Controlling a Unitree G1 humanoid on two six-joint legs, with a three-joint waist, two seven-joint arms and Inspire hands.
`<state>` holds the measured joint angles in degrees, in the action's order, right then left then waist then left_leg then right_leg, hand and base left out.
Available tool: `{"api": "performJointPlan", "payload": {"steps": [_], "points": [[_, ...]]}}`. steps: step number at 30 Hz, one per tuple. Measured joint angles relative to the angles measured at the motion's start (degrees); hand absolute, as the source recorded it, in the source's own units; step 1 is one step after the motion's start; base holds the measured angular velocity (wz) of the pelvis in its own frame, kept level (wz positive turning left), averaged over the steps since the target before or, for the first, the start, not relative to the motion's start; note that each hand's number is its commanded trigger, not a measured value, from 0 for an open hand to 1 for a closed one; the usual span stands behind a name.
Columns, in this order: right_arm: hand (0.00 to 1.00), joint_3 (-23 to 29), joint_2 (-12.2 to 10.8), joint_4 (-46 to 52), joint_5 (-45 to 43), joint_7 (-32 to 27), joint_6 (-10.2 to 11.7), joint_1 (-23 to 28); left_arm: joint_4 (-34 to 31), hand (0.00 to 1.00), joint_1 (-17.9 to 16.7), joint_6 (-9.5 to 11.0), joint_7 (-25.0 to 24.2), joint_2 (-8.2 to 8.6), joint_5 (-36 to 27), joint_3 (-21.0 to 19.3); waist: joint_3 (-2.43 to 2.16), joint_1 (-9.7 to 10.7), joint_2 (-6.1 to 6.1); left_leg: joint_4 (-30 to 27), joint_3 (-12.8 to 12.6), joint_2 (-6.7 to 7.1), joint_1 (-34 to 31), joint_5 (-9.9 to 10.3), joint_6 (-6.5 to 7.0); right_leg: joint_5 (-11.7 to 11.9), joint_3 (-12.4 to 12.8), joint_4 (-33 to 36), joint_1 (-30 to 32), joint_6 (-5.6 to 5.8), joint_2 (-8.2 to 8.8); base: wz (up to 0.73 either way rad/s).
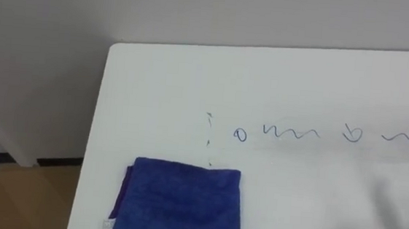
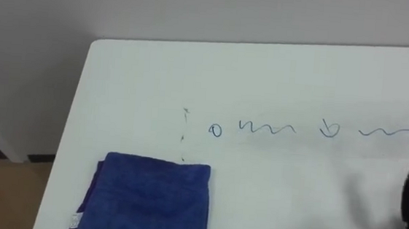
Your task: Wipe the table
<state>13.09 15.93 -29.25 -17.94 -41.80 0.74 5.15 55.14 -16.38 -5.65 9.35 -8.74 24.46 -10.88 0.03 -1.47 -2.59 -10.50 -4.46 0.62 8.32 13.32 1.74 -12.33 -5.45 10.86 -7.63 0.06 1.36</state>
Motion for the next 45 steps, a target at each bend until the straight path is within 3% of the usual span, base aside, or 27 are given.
{"api": "performJointPlan", "payload": {"steps": [5, 12, 20, 28, 32, 45], "points": [[0.00, -4.75, -0.53, 8.14, -11.97, 0.78, 0.79, 0.10, -0.21, 0.00, 0.25, 0.30, 0.01, -0.09, -0.18, 0.27, -0.10, -1.46, 0.18, -0.26, 0.28, -0.01, -0.72, 0.00, 0.00, 0.01, -0.96, 0.21, 0.09, -0.01, 0.18, 0.08], [0.00, -10.43, -0.47, 19.87, -19.67, 0.78, 3.56, 0.45, -0.76, 0.00, 0.45, 1.43, 0.17, -0.11, -0.49, 2.30, -0.04, -3.66, 0.09, -0.01, 0.59, -0.04, -0.69, 0.00, 0.00, 0.01, -2.68, 0.63, -0.10, 0.00, 0.33, 0.03], [0.00, -18.43, -1.09, 23.72, -27.86, 3.55, 3.87, 0.46, 0.19, 0.00, 0.74, 1.74, 0.20, 0.11, -0.18, 4.14, 0.20, -5.29, 0.67, 0.22, 0.86, 0.02, -0.84, 0.00, 0.00, 0.02, -3.37, 0.61, -0.10, 0.01, 0.42, 0.02], [0.00, -27.38, -0.95, 24.04, -33.73, 9.01, 4.11, 0.70, 0.06, 0.00, 0.73, 1.84, 0.21, -0.03, -0.14, 5.93, -0.16, -5.55, 0.50, 0.23, 1.71, 0.05, -0.96, 0.00, 0.00, 0.02, -4.17, 0.35, -0.33, 0.01, 0.41, 0.04], [0.00, -32.93, -0.84, 24.04, -37.64, 12.73, 4.36, 2.09, -0.03, 0.00, 1.90, 2.01, -0.13, -0.49, -0.13, 8.13, -0.32, -6.67, 0.38, 0.11, 2.26, 0.12, -1.09, -0.01, 0.00, 0.03, -4.19, -0.30, -0.61, 0.02, 0.42, 0.04], [0.00, -38.65, -0.08, 22.87, -41.15, 16.39, 6.11, 4.41, 2.16, 0.00, 3.28, 3.61, -0.81, -0.57, 0.01, 11.12, -0.12, -6.97, 0.47, 0.04, 2.86, 0.14, -1.20, -0.02, -0.01, 0.08, -5.60, -1.17, -1.41, 0.10, 0.61, 0.04]]}}
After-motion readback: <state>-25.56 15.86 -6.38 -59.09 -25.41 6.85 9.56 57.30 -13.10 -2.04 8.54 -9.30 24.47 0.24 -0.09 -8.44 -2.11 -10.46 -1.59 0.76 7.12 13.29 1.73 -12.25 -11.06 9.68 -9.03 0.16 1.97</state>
